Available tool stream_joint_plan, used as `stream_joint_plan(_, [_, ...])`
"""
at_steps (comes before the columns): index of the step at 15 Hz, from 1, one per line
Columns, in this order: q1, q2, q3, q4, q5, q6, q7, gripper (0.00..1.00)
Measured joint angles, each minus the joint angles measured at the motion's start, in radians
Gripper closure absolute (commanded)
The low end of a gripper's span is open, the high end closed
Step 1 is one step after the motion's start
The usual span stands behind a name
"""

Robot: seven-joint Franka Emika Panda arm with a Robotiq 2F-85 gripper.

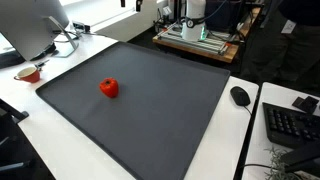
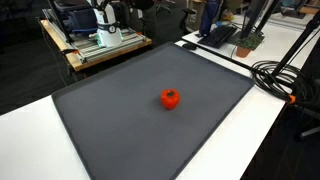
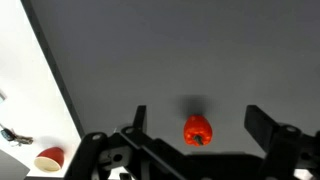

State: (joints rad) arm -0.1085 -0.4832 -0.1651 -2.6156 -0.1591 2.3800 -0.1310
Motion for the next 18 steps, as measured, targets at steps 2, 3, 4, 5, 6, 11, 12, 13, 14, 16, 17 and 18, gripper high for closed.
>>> stream_joint_plan(2, [0.000, 0.000, 0.000, 0.000, 0.000, 0.000, 0.000, 0.00])
stream_joint_plan(3, [0.000, 0.000, 0.000, 0.000, 0.000, 0.000, 0.000, 0.00])
stream_joint_plan(4, [0.000, 0.000, 0.000, 0.000, 0.000, 0.000, 0.000, 0.00])
stream_joint_plan(5, [0.000, 0.000, 0.000, 0.000, 0.000, 0.000, 0.000, 0.00])
stream_joint_plan(6, [0.000, 0.000, 0.000, 0.000, 0.000, 0.000, 0.000, 0.00])
stream_joint_plan(11, [0.000, 0.000, 0.000, 0.000, 0.000, 0.000, 0.000, 0.00])
stream_joint_plan(12, [0.000, 0.000, 0.000, 0.000, 0.000, 0.000, 0.000, 0.00])
stream_joint_plan(13, [0.000, 0.000, 0.001, 0.000, 0.000, 0.000, 0.000, 0.00])
stream_joint_plan(14, [0.000, 0.001, 0.004, 0.000, 0.000, 0.000, 0.000, 0.00])
stream_joint_plan(16, [0.001, 0.011, 0.028, -0.001, -0.009, -0.009, 0.000, 0.00])
stream_joint_plan(17, [0.003, 0.020, 0.045, 0.000, -0.013, -0.021, 0.000, 0.00])
stream_joint_plan(18, [0.007, 0.031, 0.063, 0.000, -0.018, -0.034, 0.000, 0.00])
